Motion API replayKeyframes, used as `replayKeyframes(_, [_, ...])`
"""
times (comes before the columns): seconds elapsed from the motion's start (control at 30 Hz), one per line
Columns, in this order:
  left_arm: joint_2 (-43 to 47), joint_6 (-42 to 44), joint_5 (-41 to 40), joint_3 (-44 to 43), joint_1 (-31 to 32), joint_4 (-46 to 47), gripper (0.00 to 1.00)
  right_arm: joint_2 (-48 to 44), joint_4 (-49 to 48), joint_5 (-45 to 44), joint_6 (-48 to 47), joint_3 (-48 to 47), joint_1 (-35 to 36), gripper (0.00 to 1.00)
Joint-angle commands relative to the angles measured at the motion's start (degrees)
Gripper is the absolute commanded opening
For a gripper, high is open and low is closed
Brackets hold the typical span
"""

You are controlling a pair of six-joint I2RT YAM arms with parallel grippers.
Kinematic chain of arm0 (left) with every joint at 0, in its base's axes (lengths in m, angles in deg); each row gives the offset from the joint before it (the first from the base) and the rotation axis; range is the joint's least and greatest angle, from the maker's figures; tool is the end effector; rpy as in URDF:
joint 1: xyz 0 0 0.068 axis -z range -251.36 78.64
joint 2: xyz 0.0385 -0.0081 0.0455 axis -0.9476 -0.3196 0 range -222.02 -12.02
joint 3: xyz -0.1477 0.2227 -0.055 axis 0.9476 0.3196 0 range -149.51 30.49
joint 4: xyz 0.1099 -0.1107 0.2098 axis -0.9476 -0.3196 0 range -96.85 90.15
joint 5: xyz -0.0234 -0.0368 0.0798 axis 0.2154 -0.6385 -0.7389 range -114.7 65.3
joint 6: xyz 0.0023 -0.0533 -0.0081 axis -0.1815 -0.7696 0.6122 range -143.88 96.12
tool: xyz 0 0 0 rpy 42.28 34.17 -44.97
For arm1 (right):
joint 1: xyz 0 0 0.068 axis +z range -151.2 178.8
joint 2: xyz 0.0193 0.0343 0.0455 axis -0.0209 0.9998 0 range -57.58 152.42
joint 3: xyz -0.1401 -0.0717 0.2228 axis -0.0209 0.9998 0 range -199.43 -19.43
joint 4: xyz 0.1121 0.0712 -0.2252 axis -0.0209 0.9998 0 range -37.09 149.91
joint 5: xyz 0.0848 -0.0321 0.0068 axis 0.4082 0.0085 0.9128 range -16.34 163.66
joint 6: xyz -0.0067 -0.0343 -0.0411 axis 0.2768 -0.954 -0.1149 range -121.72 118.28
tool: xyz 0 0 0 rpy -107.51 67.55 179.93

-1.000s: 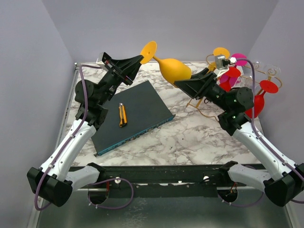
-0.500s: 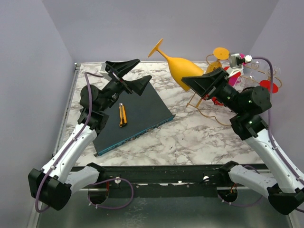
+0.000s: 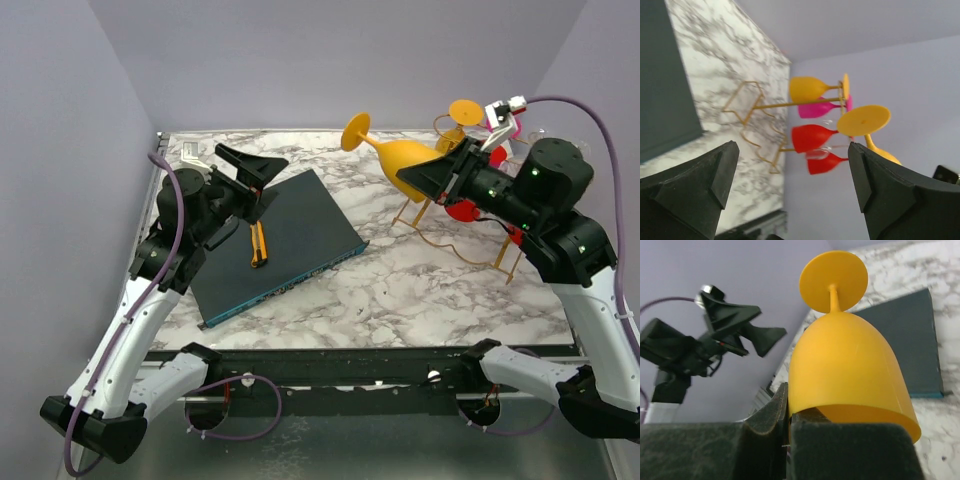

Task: Take the wine glass off the wine glass rack
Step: Place the wine glass at the center of the board.

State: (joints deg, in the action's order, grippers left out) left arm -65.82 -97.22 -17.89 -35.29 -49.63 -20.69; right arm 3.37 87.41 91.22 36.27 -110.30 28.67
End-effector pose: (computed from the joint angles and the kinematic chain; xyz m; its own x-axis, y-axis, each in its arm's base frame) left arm 0.1836 -0.0777 0.4193 -0.4976 -0.8257 -0.2658 -0.0003 0.3066 -0.9519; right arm 0.1522 0.0999 0.5098 -0.5073 0.3855 -0.7707 -0.5372 0.5579 0.6326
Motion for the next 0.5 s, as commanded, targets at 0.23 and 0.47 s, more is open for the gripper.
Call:
replayKeyframes(0.23, [-2.77, 23.48, -15.6, -9.14, -0.34, -19.13, 0.99, 8.68, 21.65, -4.54, -5.07, -2.57, 8.52, 0.01])
replayKeyframes(0.47, [-4.44, 27.48, -17.44, -10.45, -0.3, -20.88, 0.99, 16.43, 27.77, -12.33, -3.66, -3.1, 20.51, 0.0])
